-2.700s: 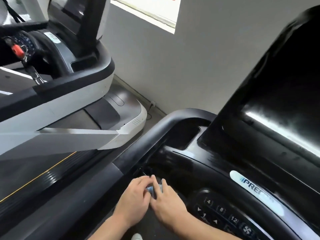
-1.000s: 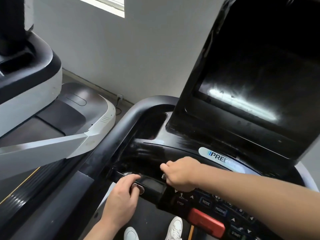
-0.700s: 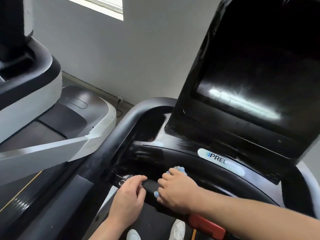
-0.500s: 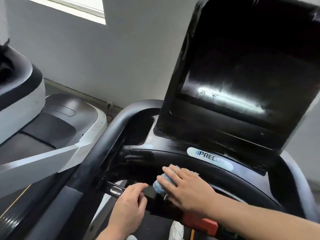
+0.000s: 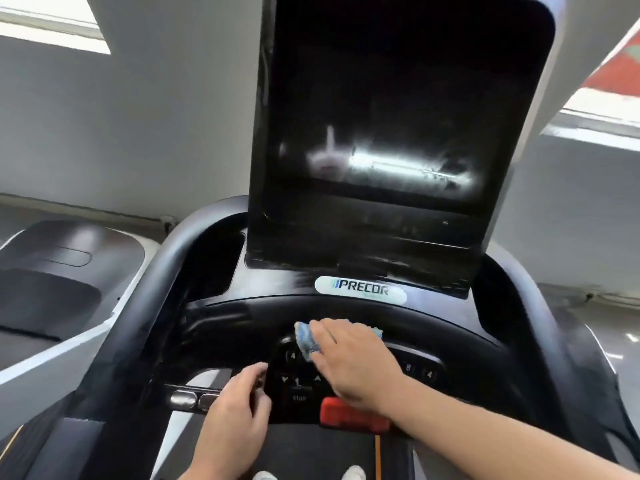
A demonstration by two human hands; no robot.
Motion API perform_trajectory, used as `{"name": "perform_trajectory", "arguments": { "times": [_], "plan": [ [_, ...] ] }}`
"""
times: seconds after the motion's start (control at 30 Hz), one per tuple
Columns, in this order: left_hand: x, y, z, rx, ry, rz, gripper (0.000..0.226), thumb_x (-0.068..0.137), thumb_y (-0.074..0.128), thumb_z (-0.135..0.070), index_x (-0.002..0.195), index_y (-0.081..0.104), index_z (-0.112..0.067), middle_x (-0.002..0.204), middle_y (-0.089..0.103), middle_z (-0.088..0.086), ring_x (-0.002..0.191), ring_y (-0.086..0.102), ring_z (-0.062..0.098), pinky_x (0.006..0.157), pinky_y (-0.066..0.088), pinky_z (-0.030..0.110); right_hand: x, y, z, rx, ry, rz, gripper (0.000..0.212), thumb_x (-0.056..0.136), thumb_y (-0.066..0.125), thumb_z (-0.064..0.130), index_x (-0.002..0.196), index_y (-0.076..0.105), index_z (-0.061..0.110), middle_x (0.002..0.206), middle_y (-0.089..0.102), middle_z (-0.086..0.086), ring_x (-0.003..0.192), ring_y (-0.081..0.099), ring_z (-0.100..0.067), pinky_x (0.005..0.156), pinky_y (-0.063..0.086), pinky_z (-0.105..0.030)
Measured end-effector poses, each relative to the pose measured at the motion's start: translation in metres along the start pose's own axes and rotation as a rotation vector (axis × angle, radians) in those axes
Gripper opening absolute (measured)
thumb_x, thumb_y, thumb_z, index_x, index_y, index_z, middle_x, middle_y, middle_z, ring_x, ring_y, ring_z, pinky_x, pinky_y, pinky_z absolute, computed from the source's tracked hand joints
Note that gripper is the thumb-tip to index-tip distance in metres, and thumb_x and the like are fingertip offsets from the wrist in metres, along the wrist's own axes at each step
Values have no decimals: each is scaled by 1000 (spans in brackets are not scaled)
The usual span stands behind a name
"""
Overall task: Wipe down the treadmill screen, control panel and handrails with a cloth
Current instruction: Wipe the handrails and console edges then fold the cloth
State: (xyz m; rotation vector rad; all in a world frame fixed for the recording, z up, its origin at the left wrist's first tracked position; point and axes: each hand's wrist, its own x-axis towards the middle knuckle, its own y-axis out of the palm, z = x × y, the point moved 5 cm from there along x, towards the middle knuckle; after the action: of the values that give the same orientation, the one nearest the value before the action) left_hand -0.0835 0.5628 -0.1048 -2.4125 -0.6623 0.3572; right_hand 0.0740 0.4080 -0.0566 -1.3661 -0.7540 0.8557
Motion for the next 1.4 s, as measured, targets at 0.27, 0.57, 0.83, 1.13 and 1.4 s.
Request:
{"name": "perform_trajectory", "arguments": {
  "times": [0.27,0.57,0.83,1.13,1.4],
  "plan": [
    [1,-2,-48,82,127,-114,49,89,68,1,130,66,-27,125,61,-17,117,55,-5,103,46,25,-132,9,-113,156,373,56,61,105,25,59,154,38,24,153,47,11,143,44,-15,115,40,-35],
    [13,89,-175,161,621,171,44,90,49,-21,130,67,-20,131,61,-12,127,53,8,111,38,17,-93,3,-67,220,323,-100,49,100,40,37,144,49,17,140,56,-4,135,49,-33,117,39,-49],
    [3,159,-222,433,867,452,39,94,52,-30,130,64,-25,126,64,-13,121,53,10,110,31,13,-186,27,-126,923,958,-305,25,108,41,35,111,64,24,107,72,4,100,65,-21,94,51,-42],
    [-9,216,-299,269,762,801,42,92,67,-26,129,55,-43,106,64,-26,103,57,-5,89,46,18,-228,-16,-116,2220,1073,-841,53,109,43,48,101,83,14,107,78,-10,94,76,-20,83,57,-35],
    [68,279,-311,845,1496,908,86,76,65,-1,146,43,-47,142,49,-3,117,51,23,95,51,36,-287,16,-71,1754,1494,-983,37,73,71,48,108,73,36,119,71,3,107,70,-16,92,62,-43]
  ]
}}
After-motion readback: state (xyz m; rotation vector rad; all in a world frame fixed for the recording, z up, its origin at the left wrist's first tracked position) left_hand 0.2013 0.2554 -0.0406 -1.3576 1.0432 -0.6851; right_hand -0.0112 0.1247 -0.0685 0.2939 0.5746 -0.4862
